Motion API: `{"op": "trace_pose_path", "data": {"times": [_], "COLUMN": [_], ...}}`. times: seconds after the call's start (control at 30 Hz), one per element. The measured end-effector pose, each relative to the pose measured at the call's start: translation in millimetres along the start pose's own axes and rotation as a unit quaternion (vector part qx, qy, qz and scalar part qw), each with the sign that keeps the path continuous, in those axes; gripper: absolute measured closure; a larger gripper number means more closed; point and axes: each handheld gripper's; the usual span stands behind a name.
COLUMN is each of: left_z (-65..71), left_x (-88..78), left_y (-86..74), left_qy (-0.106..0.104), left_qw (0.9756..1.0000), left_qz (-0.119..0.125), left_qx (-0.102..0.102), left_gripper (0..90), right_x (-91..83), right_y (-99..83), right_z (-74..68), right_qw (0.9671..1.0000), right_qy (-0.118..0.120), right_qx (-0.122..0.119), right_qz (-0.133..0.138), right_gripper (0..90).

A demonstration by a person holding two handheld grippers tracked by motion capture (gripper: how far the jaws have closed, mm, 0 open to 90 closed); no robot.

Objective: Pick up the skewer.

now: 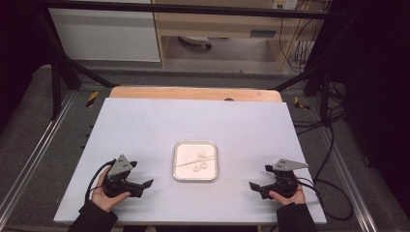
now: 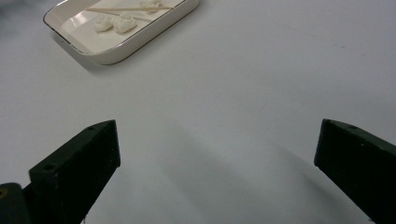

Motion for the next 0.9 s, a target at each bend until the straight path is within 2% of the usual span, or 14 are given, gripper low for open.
{"op": "trace_pose_path", "data": {"times": [0.53, 0.9], "left_z": [14.8, 28.3], "left_x": [8.0, 26.3], "left_y": [27.7, 51.3], "left_qy": [-0.003, -0.013], "left_qw": [0.9997, 0.999], "left_qz": [-0.006, -0.015], "left_qx": [0.024, 0.041], "left_gripper": [8.7, 9.6], "right_x": [0.9, 1.6], "right_y": [-0.3, -0.5], "right_z": [-0.5, -0.1], "right_qw": [1.0, 1.0], "right_qy": [0.001, 0.001], "right_qx": [-0.001, -0.004], "right_qz": [-0.003, -0.006], "right_gripper": [0.9, 0.9]}}
Point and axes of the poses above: each handheld gripper's, and its own axes: x roughly forward along the jaws, y roughly out of its top, z roughly to its right, and after that the axes turned 7 degrees about y, right-handed
